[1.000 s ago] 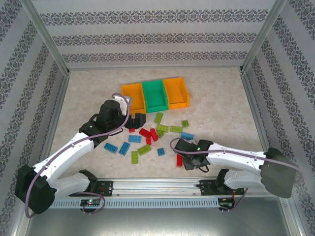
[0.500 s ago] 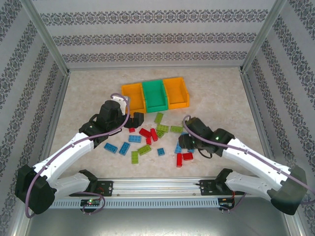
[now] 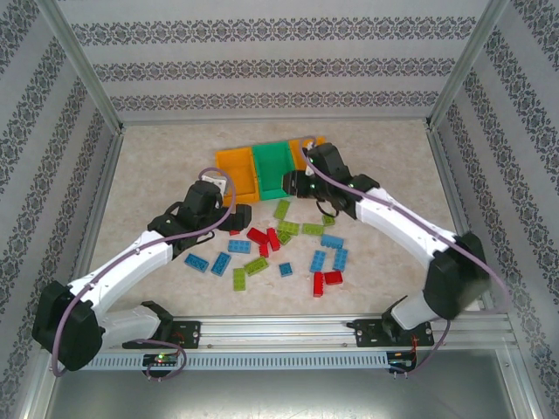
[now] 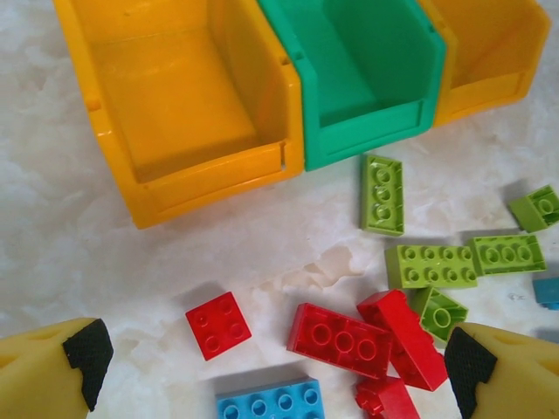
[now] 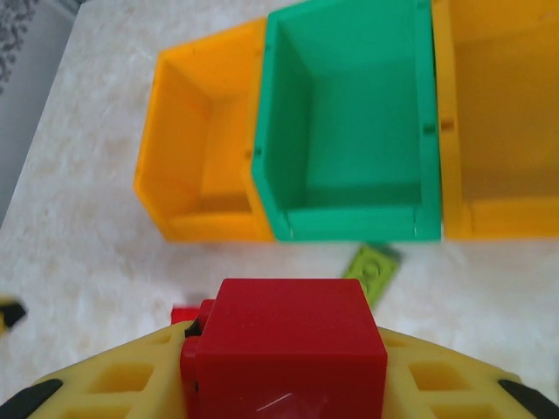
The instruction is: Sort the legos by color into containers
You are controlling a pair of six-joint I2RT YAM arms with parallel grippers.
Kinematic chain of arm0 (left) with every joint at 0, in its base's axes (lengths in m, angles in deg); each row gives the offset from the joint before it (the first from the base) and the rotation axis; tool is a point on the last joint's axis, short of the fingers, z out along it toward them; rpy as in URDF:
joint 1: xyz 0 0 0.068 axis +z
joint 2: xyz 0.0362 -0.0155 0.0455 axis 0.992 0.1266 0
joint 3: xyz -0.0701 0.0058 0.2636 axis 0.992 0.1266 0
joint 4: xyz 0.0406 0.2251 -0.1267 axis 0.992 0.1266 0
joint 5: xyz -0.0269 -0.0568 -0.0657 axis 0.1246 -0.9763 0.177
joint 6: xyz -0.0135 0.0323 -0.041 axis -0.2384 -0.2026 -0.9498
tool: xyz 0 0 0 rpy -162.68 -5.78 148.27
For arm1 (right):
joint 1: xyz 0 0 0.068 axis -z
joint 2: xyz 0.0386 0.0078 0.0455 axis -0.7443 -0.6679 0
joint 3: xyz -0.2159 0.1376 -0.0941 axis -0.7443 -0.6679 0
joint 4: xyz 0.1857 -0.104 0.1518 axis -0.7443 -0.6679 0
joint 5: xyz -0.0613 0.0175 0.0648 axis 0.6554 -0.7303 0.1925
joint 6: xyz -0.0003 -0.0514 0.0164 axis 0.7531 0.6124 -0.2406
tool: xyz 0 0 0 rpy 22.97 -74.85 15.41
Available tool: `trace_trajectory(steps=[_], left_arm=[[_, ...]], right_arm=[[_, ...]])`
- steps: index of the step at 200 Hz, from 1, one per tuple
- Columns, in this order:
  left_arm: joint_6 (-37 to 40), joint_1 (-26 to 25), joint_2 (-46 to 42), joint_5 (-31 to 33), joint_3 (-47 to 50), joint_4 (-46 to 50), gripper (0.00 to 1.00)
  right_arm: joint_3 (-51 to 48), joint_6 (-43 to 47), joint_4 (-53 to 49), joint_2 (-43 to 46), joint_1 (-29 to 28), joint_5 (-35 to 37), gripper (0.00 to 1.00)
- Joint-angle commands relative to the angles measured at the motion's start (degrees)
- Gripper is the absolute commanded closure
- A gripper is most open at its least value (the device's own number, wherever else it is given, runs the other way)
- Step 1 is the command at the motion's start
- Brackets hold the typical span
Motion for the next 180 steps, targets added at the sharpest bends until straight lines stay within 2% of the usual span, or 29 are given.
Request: trace_trajectory(steps=[1,32,80,129,180], left_arm=[[-1.55,-0.67,0.9,2.19,0.62,2.27,0.01],[-3.16,-0.57,3.0,3.2,-0.29,4.5,0.01],[-3.94,-0.27,6.97,0.07,-1.95,7.49,0.01],[-6.01,-0.01,12.41,-3.09,-2.76,7.9,0.02],[-7.01,0.77,19.5,-5.95,-5.86,8.38,0.13]], right_arm=[[7.57,0.0,2.73,-8.01,0.69,2.12,0.72],[19.64,1.27,-1.85,-20.84,1.15,3.83,0.71],[35.71,2.3,-11.86,-35.2,1.33,8.53,0.69],[36.79,1.76,-13.69,-38.27,1.42,9.51,0.62],[36.5,1.76,-14.45,-39.45,1.33,8.71,0.53]])
